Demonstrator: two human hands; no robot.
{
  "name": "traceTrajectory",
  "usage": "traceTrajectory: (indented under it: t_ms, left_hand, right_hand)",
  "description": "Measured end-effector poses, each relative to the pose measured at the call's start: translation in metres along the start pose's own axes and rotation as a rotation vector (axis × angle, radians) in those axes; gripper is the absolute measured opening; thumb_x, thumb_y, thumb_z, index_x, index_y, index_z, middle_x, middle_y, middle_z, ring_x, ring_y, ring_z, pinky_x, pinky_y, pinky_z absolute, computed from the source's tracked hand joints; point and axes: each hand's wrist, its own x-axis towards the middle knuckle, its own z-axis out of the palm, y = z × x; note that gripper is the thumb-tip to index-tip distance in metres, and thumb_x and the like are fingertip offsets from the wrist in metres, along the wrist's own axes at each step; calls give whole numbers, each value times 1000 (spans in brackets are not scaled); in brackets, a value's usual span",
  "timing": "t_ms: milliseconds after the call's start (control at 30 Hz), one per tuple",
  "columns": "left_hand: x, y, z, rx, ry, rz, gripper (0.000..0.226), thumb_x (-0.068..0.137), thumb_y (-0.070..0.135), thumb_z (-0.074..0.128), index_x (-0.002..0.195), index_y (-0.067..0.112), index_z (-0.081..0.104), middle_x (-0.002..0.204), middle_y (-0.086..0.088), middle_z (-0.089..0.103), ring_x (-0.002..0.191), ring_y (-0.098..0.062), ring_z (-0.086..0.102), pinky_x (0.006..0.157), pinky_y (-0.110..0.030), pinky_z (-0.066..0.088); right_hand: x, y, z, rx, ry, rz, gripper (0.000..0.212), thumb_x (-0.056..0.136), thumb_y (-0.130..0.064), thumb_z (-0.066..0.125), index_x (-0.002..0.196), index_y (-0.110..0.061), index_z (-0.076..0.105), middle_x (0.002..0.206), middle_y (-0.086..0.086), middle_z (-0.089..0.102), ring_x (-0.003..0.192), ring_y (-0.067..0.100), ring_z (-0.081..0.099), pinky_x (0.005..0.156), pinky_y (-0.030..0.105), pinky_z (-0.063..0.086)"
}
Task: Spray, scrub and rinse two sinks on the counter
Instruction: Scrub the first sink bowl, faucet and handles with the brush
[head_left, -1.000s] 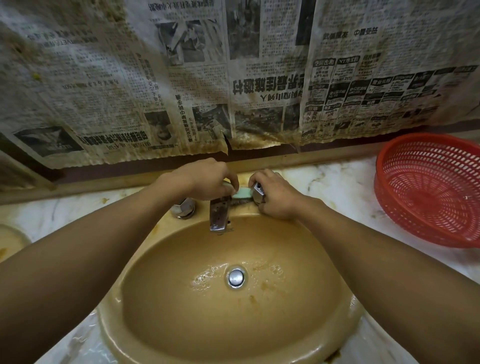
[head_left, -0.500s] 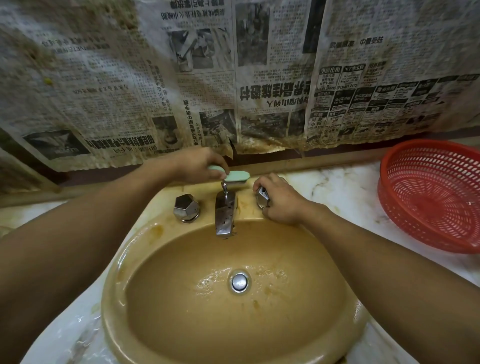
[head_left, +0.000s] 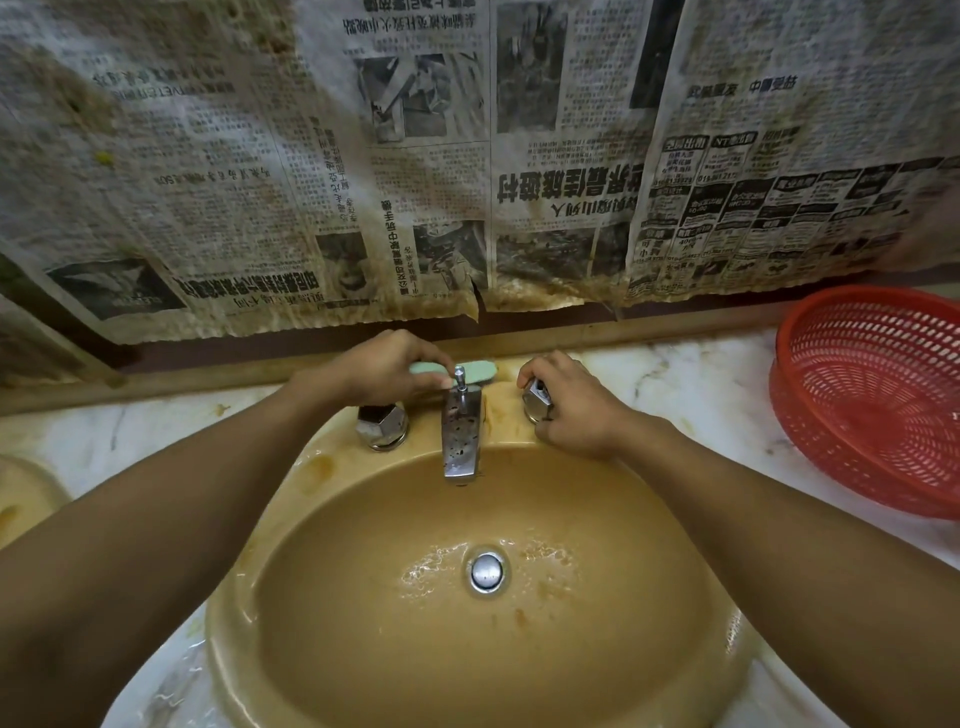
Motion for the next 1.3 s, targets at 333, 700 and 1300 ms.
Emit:
traceTrajectory:
  t_ms: [333,700,1300]
  left_hand:
    - [-13,-23,-17,-14,-38,-17,34,95,42,69,128,31,71,128,13,69,108,0,62,96,-29,51]
    - [9,-20,-18,-184,-150,-51,24,93,40,72,117,39,76,116,29,71,108,12,61,94,-18,43]
    - [-7,-6,-9,2,-39,-102,27,97,39,67,124,34,73,125,11,72,108,-6,65,99,-37,54]
  right_hand:
    - [0,2,3,3,36,-12,53,77,-15,73,121,-31,49,118,-9,37,113,19,43,96,38,43]
    - [-1,0,1,0,15,1,52,78,-16,74,121,-31,49,118,-7,38,112,19,43,98,38,44]
    - [-1,-1,2,-3,25,19,51,78,-18,75,120,-32,49,118,-9,36,113,21,44,96,36,44]
